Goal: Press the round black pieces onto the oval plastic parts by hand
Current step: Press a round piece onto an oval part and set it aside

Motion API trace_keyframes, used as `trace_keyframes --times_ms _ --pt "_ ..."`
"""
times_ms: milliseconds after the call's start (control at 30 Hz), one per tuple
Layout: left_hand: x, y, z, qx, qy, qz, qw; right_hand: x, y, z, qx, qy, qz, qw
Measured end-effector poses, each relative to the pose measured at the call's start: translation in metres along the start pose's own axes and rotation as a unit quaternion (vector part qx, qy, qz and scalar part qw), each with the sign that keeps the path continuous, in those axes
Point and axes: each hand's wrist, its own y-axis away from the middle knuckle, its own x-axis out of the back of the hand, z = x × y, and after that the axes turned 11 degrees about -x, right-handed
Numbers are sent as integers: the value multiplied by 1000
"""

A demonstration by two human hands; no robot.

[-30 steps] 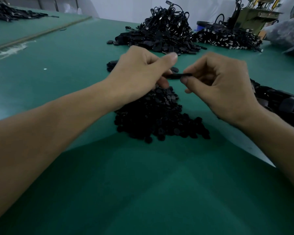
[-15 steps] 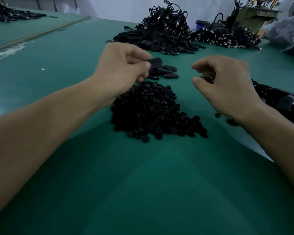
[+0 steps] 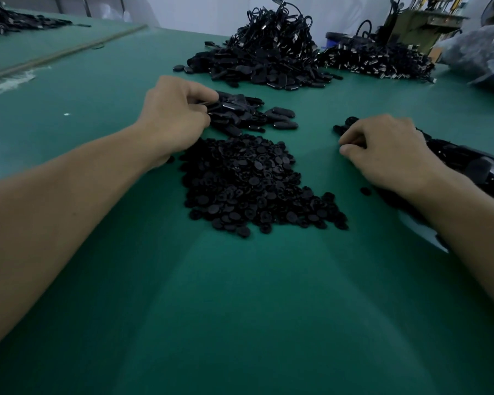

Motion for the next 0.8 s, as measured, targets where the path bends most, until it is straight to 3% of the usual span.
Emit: trace_keyframes --times_ms 233,500,800 --pt "0 4 3 -59 -9 14 998 0 -2 5 22 -34 33 999" --pt "1 6 2 -72 -26 2 997 0 -4 10 48 -173 15 984" --pt "0 8 4 -74 -36 -1 997 0 -2 9 59 -155 8 986"
